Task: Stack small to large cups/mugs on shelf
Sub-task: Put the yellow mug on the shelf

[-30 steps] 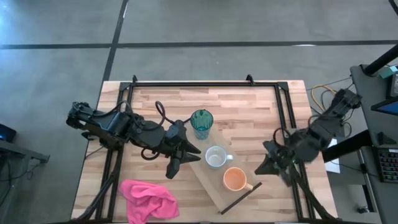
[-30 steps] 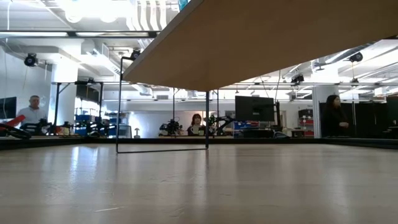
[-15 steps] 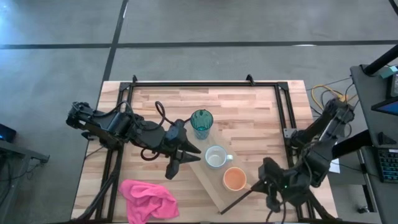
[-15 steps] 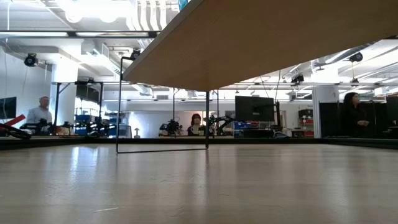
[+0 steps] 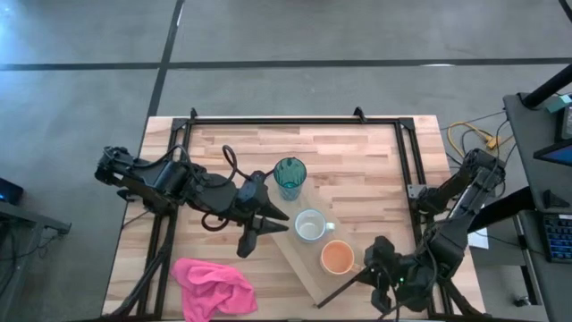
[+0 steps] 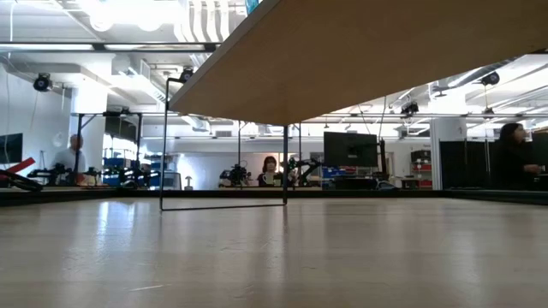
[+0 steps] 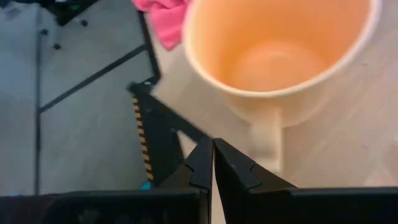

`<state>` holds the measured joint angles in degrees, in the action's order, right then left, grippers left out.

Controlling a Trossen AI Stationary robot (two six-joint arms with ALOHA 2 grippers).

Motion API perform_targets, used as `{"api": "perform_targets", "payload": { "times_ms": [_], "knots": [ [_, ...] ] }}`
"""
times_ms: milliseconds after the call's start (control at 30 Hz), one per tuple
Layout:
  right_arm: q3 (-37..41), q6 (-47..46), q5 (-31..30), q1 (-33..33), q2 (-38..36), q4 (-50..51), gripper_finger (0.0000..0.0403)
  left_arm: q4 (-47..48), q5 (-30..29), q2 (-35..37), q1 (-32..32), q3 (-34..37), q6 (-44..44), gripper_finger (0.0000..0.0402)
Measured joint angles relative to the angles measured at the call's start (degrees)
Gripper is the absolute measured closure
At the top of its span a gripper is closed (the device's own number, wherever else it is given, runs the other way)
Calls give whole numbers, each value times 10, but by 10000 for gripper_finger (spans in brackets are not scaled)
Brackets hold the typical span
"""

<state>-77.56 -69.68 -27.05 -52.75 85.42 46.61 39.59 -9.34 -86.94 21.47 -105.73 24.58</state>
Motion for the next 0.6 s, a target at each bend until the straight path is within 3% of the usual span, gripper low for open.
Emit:
{"api": "perform_targets", "payload": {
  "times_ms": [600],
  "knots": [
    [1, -8, -2, 3, -4, 76, 394, 0, 0, 5, 0, 0, 0, 306]
  ]
}}
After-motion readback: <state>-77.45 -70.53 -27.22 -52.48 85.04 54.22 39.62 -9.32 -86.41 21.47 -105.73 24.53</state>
